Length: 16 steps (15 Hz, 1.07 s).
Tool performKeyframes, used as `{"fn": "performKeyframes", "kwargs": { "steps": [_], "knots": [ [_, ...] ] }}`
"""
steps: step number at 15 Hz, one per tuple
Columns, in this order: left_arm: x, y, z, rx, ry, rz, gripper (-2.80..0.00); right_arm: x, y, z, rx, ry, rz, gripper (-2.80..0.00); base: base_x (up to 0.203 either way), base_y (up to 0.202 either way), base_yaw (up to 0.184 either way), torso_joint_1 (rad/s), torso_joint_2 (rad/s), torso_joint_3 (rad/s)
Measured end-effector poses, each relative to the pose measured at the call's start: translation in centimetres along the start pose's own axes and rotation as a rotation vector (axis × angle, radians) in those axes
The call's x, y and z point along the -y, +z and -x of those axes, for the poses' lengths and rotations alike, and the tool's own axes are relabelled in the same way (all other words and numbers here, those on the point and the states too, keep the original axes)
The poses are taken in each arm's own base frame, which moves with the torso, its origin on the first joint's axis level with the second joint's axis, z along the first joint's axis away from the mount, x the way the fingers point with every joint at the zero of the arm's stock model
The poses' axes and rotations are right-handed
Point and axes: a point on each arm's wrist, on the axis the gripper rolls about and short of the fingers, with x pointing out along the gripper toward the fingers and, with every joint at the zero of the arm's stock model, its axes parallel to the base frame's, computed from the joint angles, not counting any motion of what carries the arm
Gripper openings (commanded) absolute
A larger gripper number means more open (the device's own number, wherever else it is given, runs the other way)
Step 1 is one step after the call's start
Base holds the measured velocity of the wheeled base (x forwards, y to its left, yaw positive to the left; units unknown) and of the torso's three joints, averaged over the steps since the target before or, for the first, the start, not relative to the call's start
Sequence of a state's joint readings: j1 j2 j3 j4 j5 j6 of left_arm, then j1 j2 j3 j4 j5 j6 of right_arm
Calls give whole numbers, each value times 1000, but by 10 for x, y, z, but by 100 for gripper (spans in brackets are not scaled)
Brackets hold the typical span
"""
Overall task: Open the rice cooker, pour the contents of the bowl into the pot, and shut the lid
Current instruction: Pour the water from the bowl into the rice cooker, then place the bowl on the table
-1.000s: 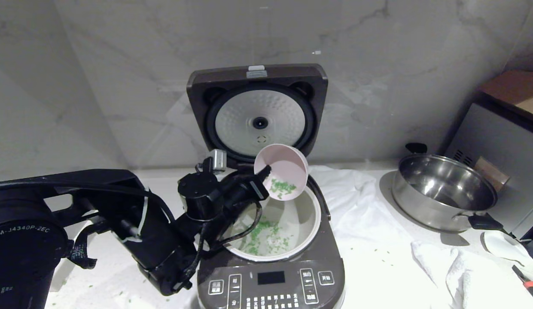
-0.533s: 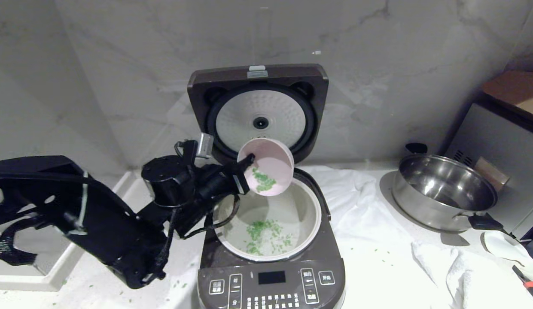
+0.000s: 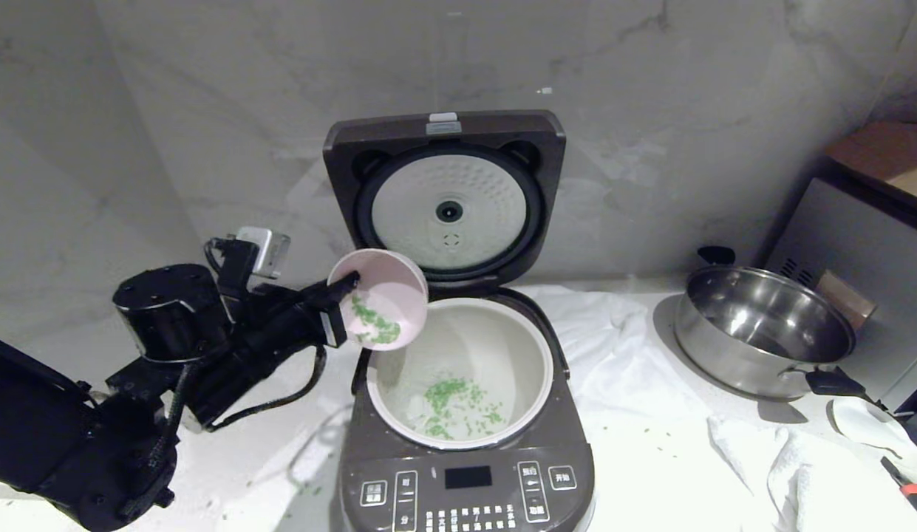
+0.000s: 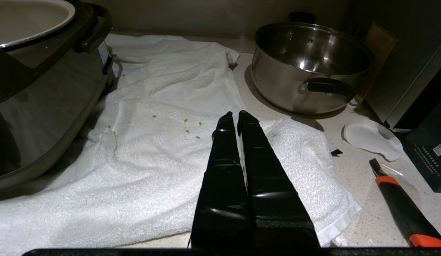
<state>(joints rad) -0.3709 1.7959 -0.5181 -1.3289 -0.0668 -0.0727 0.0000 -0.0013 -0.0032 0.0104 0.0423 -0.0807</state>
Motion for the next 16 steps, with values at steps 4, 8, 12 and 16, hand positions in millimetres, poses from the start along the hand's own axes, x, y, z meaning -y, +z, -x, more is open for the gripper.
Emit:
{"fn": "performKeyframes", "kwargs": {
  "steps": [4, 8, 12, 16],
  "knots": [
    [-10, 36, 13, 167, 39, -76, -280, 0, 0, 0, 0, 0, 0, -280, 0, 0, 0, 0, 0, 0],
    [-37, 46, 36, 173, 152, -144, -280, 0, 0, 0, 0, 0, 0, -280, 0, 0, 0, 0, 0, 0],
    [-54, 41, 57, 57, 237, -133, -280, 0, 0, 0, 0, 0, 0, -280, 0, 0, 0, 0, 0, 0],
    [-50, 33, 65, -85, 232, -97, -280, 0, 0, 0, 0, 0, 0, -280, 0, 0, 0, 0, 0, 0]
  ]
}}
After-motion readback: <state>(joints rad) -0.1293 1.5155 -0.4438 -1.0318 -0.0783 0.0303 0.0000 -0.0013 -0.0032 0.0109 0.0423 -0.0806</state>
